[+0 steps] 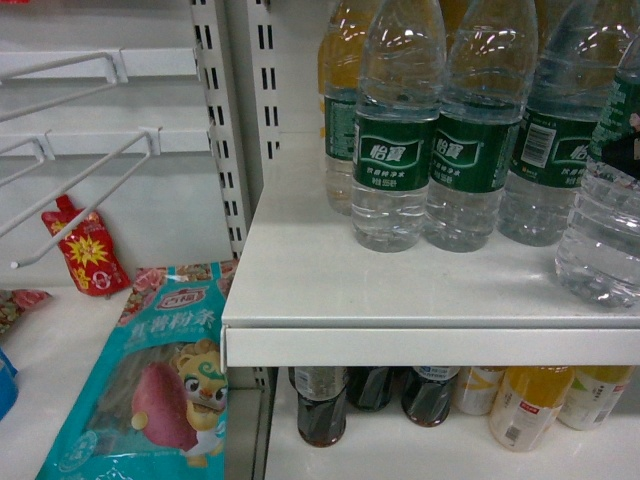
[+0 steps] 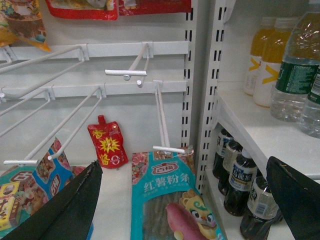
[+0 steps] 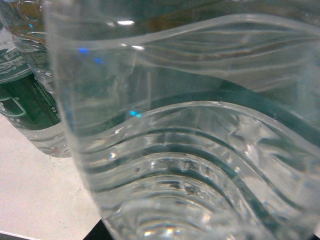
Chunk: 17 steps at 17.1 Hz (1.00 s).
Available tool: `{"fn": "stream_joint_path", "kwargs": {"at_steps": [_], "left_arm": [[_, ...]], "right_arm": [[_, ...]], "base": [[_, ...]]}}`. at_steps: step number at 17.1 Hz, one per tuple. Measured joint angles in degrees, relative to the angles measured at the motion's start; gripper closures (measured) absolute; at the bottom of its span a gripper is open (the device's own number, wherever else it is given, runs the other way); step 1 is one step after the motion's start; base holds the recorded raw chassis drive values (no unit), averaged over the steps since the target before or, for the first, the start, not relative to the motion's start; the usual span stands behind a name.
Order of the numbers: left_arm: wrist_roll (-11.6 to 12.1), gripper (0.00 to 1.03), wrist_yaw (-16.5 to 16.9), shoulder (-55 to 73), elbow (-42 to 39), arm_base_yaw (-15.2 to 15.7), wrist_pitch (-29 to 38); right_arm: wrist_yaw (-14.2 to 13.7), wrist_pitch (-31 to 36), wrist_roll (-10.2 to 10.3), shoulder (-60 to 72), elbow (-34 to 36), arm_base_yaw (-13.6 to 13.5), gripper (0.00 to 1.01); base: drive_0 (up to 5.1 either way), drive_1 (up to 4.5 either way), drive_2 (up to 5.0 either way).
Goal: Move water from second to third shelf
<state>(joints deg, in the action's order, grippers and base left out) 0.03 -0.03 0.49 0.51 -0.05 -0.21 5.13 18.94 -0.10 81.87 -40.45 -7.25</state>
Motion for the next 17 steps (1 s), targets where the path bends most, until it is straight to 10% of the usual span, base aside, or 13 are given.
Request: {"fn": "stream_joint_path", "kwargs": {"at_steps": [17], "left_arm": [[0.00,0.05,0.00,0.00,0.00,0.00,0.00]], "right_arm": [[-1.66,0.77,0.26,3.65,-2.25,-1.49,0.57]], "base": [[0.0,0.00,0.0]]}}
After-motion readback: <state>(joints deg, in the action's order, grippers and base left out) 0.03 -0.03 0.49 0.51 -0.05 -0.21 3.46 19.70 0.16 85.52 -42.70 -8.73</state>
